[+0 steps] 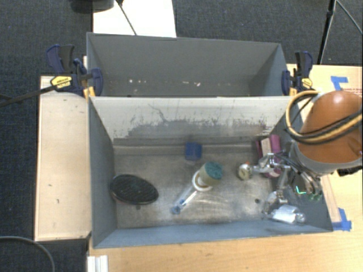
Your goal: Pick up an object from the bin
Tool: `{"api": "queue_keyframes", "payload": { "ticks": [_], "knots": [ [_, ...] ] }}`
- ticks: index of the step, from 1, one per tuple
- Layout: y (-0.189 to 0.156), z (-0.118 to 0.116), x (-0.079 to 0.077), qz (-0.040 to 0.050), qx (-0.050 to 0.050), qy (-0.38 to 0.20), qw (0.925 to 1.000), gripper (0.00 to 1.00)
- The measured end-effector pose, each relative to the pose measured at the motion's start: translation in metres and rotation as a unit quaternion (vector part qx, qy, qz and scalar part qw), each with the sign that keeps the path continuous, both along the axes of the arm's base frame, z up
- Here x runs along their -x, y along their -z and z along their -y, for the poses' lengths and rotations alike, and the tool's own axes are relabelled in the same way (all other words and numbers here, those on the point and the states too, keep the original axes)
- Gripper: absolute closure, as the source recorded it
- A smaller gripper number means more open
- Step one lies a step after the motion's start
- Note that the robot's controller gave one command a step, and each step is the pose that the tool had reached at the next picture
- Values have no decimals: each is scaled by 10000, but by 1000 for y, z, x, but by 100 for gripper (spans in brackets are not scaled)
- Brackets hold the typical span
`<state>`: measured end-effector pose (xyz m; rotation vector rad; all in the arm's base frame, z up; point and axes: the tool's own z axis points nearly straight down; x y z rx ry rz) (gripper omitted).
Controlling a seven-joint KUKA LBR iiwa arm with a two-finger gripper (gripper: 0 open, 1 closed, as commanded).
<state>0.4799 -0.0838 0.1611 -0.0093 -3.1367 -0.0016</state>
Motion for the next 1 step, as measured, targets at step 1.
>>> {"api": "queue_keyframes", "payload": {
  "ticks": [1],
  "knots": [
    [81, -59, -64, 38, -9, -1025, 9947, 0]
  ]
}}
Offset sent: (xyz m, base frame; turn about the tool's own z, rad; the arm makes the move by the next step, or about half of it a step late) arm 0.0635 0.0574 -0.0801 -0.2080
